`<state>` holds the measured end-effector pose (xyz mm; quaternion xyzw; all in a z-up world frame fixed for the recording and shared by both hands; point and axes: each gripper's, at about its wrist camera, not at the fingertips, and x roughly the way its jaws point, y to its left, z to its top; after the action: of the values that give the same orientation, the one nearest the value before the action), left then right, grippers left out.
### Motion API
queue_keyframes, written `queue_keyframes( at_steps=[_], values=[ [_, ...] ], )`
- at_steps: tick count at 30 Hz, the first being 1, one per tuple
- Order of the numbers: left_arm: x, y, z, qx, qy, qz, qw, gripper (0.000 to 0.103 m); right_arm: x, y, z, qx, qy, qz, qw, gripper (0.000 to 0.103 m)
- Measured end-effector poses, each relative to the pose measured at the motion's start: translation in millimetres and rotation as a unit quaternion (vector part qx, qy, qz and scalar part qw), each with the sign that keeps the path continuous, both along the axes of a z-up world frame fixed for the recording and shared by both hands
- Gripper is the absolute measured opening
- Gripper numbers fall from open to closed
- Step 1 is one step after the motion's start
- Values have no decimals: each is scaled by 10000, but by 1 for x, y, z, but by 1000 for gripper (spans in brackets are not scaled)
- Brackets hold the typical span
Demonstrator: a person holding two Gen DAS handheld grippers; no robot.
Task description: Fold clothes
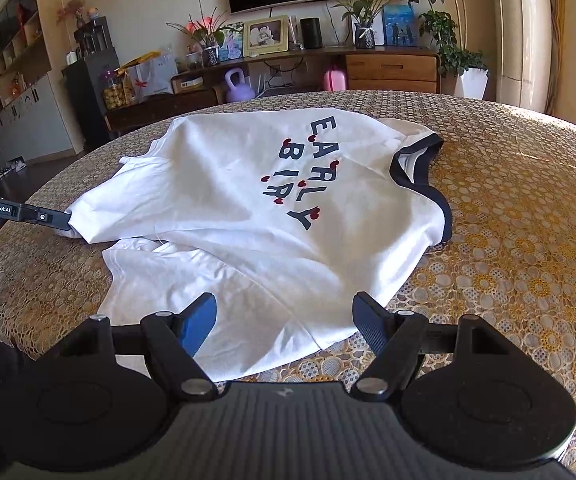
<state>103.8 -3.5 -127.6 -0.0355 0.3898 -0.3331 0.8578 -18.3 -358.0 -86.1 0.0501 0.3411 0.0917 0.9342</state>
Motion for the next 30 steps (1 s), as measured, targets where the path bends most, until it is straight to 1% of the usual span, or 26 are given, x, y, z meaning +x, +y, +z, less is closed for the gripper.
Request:
queue_keyframes(
  at_steps=[2,6,9,12,13,14,15,16,18,19,22,28,30],
  values=[
    [1,-3,0,80,-23,31,10000,103,-1,-5,-1,6,40,-213,9998,75],
    [3,0,2,94,-152,292,9994,103,-1,-23,-6,477,304,-616,9965,75],
    [9,15,13,-131,-288,651,9974,103,-2,-28,-8,896,316,-660,9933,75],
    [16,29,24,-311,-358,919,9946,103,4,-21,-9,1141,333,-563,9913,74],
    [18,31,26,-300,-381,952,9943,103,6,-17,-10,1172,315,-550,9911,66],
    [20,34,28,-290,-398,985,9939,103,9,-14,-11,1255,320,-488,9904,52],
    [21,36,28,-281,-393,1013,9937,103,12,-11,-12,1329,351,-436,9895,44],
    [21,36,28,-254,-398,1034,9935,103,16,-8,-13,1381,389,-402,9888,30],
    [21,39,28,-200,-407,1083,9931,103,20,0,-15,1341,472,-265,9895,24],
    [21,41,28,-187,-407,1107,9928,103,21,3,-15,1264,498,-213,9905,21],
    [17,47,28,-124,-366,1137,9928,103,19,4,-12,1011,545,-162,9933,15],
    [-7,55,29,-171,-179,980,9949,103,12,-17,7,767,307,12,9966,16],
    [-16,56,29,-174,-128,956,9952,103,12,-24,14,651,223,36,9976,21]
  ],
)
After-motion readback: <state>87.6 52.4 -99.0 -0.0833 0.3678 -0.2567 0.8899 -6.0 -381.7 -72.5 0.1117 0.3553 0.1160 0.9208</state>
